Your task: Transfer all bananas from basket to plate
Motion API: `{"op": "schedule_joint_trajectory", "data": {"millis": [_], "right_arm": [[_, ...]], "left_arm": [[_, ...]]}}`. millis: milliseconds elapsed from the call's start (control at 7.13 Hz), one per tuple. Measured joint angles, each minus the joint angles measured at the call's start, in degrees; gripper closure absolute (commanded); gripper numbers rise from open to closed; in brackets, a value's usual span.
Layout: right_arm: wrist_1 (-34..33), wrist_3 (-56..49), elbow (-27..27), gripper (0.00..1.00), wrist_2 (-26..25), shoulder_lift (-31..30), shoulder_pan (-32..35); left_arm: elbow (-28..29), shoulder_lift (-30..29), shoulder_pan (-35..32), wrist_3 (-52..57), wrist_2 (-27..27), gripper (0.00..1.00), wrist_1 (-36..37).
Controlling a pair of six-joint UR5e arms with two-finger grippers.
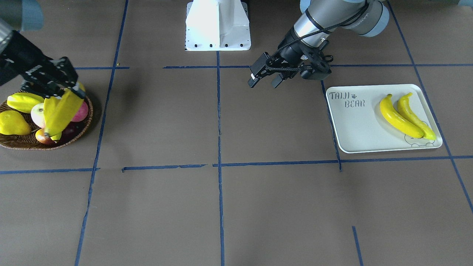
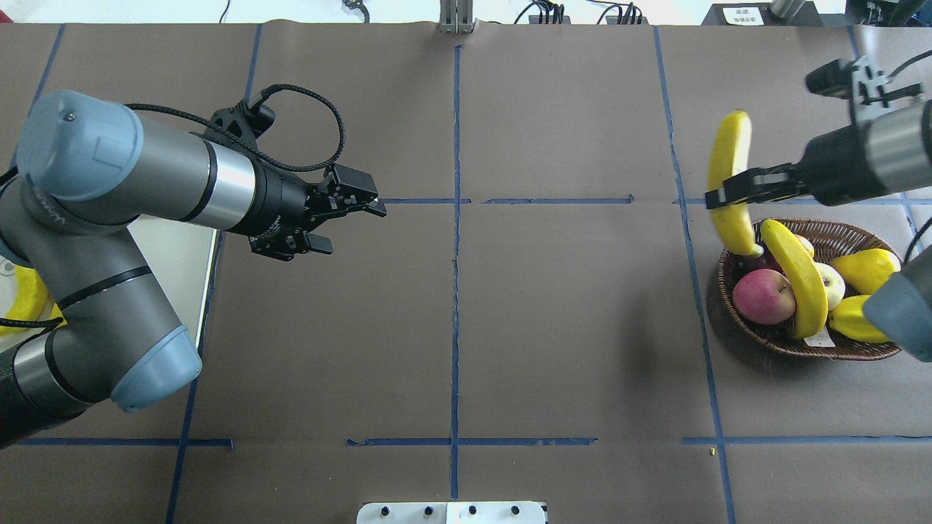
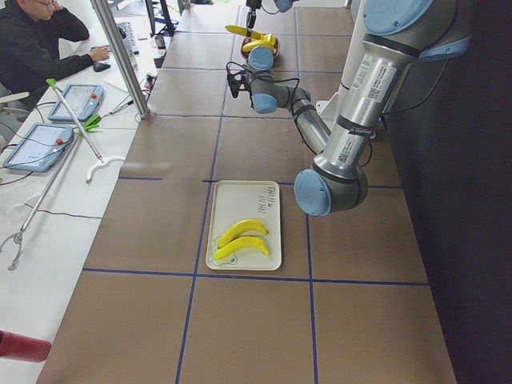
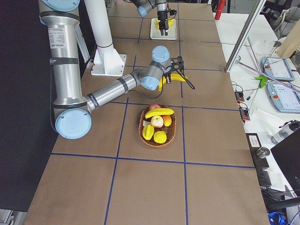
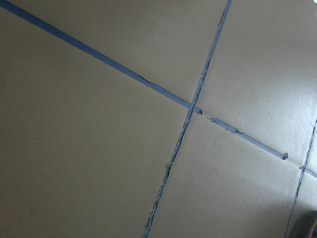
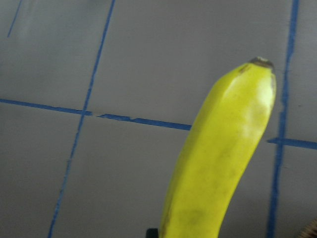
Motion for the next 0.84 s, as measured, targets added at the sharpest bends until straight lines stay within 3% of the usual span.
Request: {"op": "schedule_joint_trajectory", "data": {"millis": [561,842], "right_arm": [[0.0,2.7,0.2,1.0,-16.3,12.1,-19.7],[0.0,2.8,0.3,1.0,-19.7,14.9,-24.6]], "left_arm": [[0.7,-0.6,0.1,0.3,-0.4,0.01,-10.2],[1.9,-2.8,0.6,0.3,-0.4,0.01,-11.9]]}}
